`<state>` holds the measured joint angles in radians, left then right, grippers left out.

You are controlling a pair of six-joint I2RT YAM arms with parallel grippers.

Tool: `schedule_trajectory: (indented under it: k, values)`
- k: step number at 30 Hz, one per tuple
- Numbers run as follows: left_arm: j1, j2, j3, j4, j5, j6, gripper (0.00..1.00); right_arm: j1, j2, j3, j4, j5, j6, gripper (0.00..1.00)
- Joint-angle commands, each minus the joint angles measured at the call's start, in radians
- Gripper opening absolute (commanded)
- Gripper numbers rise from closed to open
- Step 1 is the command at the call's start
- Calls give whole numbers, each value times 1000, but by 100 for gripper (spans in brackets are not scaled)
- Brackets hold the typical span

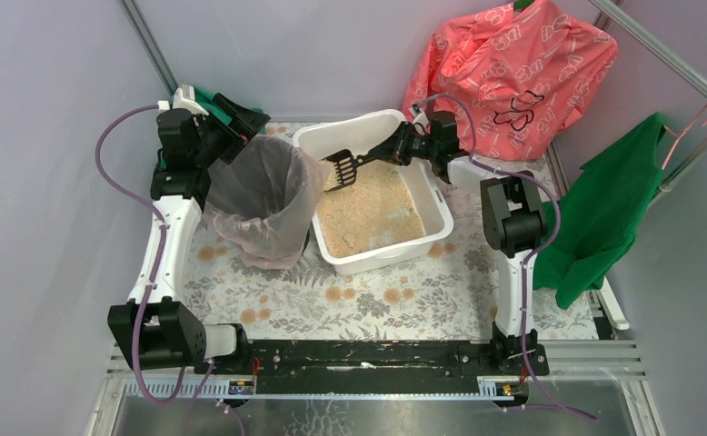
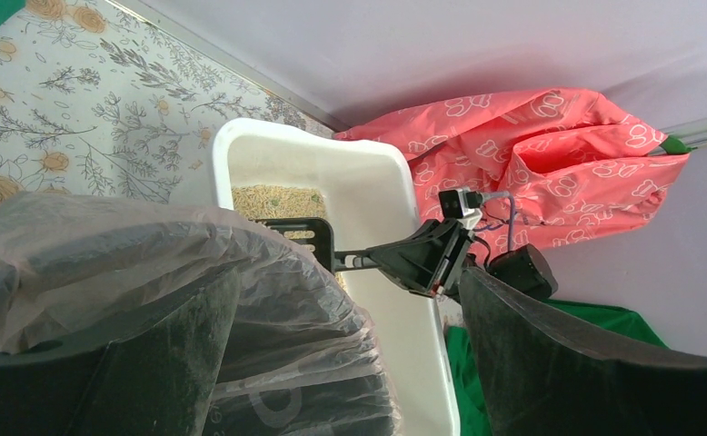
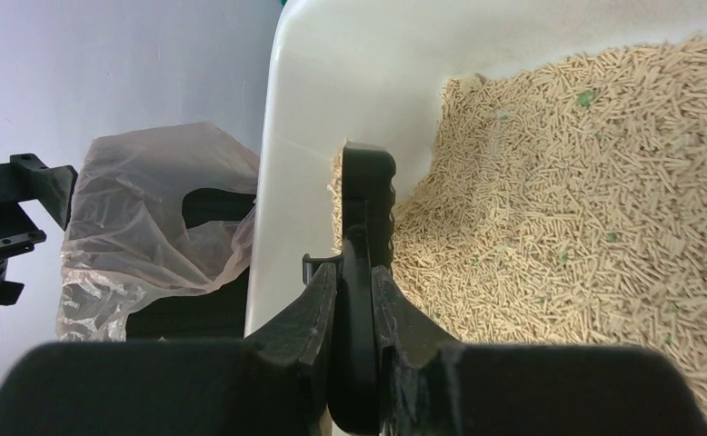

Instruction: Clean the litter box

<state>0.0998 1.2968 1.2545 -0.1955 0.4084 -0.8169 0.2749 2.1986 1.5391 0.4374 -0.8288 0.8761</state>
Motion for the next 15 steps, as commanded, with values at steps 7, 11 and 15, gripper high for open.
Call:
schedule_trajectory:
  k: [7,11,15]
  values:
    - [-2,8,-35,64,29,36,99,-105,-201,-124,48,-37,33,0]
    - [-2,28,-44,90,41,32,99,-154,-257,-176,60,-49,36,0]
    - [-2,58,-18,103,47,28,99,-193,-294,-230,100,-58,69,0]
